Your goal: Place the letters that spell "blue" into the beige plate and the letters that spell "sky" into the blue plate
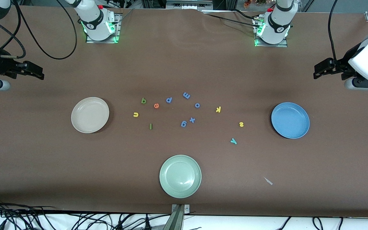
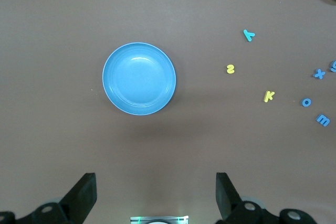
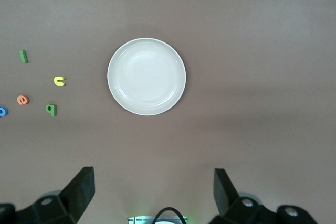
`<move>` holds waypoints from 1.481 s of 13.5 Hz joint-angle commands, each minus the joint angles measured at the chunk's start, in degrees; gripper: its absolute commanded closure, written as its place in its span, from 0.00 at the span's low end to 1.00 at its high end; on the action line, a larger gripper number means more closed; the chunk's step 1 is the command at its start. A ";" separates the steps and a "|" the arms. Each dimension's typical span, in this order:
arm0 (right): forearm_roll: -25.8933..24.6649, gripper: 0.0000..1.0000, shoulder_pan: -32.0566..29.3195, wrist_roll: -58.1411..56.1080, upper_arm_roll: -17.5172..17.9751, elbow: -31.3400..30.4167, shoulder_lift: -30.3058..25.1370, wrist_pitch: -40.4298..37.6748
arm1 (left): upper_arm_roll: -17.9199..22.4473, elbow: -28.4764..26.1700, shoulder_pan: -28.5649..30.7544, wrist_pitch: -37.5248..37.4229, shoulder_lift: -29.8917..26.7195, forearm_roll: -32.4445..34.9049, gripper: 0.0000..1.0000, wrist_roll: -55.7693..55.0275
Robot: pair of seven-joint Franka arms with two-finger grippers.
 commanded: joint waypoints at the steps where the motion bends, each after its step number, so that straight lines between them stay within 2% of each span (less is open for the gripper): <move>1: 0.88 0.00 -0.01 -0.15 0.05 1.23 0.21 -1.04 | -0.05 1.10 -0.13 -0.81 0.07 0.32 0.00 0.47; 20: 0.71 0.00 0.08 -0.06 0.14 1.23 0.21 -0.86 | 0.03 1.10 -0.13 -1.86 -0.10 0.32 0.00 0.47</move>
